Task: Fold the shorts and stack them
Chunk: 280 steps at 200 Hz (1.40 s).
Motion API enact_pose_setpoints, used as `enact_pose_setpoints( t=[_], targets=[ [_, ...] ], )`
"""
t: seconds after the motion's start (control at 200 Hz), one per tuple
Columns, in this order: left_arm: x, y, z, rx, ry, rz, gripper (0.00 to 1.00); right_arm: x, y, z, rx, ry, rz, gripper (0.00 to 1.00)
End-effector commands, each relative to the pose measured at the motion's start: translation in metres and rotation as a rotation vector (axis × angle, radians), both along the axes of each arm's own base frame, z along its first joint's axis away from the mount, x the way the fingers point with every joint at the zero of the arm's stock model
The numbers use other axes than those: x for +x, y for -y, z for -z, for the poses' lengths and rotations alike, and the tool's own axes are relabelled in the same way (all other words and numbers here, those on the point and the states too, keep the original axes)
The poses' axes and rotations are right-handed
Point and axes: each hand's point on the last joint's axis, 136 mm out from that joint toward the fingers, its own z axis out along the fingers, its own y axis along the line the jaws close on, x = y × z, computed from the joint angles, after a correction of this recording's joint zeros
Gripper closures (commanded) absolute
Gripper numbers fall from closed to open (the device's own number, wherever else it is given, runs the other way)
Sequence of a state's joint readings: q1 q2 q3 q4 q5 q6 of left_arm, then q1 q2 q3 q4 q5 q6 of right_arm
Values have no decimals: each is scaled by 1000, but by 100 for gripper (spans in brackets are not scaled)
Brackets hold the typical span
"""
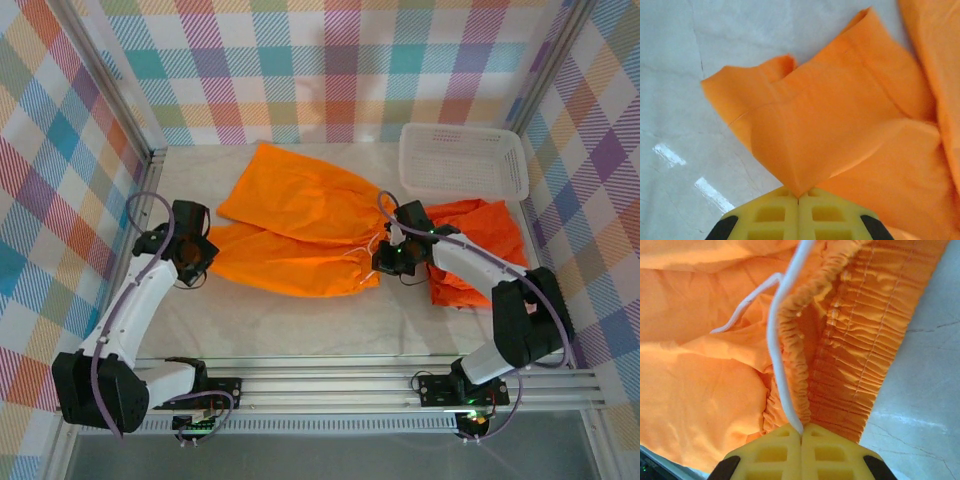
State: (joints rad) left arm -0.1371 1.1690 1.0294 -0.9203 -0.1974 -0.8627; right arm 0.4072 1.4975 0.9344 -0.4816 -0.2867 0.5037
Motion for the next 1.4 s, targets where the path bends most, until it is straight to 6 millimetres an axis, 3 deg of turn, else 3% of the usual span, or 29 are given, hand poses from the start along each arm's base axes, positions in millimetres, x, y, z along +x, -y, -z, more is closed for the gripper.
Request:
enact_pose_setpoints(
  t=[0.0,0.07,0.17,0.23,0.365,0.535,0.755,0.9,1.015,1.195,1.395],
  targets=[
    [-9,-8,-8,88,-63,58,89,-3,4,-16,-20,29,-13,100],
    [-3,-8,-5,94,-70,67,67,-5,6,-18,-29,29,-9,100],
    [3,-4,-3,74,-42,66,16,-9,12,-14,-56,18,1,100],
    [1,1,5,27,-27,55,1,-12,13,-10,-60,6,1,100],
    [-21,-1,29,-24,-57,-26,0,-18,11,-1,-34,-17,0,100],
    [-61,-15,74,-38,-208,-143,0,-22,10,3,-23,-29,0,100],
    [-81,-20,105,-85,-274,-228,0,-25,13,7,-34,-33,4,98],
    [-78,-16,115,-102,-300,-215,2,-28,15,9,-39,-31,6,80],
    [-74,-14,120,-110,-314,-199,4,-32,18,9,-49,-32,-1,58],
    [-75,-12,126,-115,-341,-182,5,-37,21,6,-48,-20,0,34],
    [-79,-10,130,-126,-356,-179,5,-41,27,5,-62,-11,22,24]
  ],
)
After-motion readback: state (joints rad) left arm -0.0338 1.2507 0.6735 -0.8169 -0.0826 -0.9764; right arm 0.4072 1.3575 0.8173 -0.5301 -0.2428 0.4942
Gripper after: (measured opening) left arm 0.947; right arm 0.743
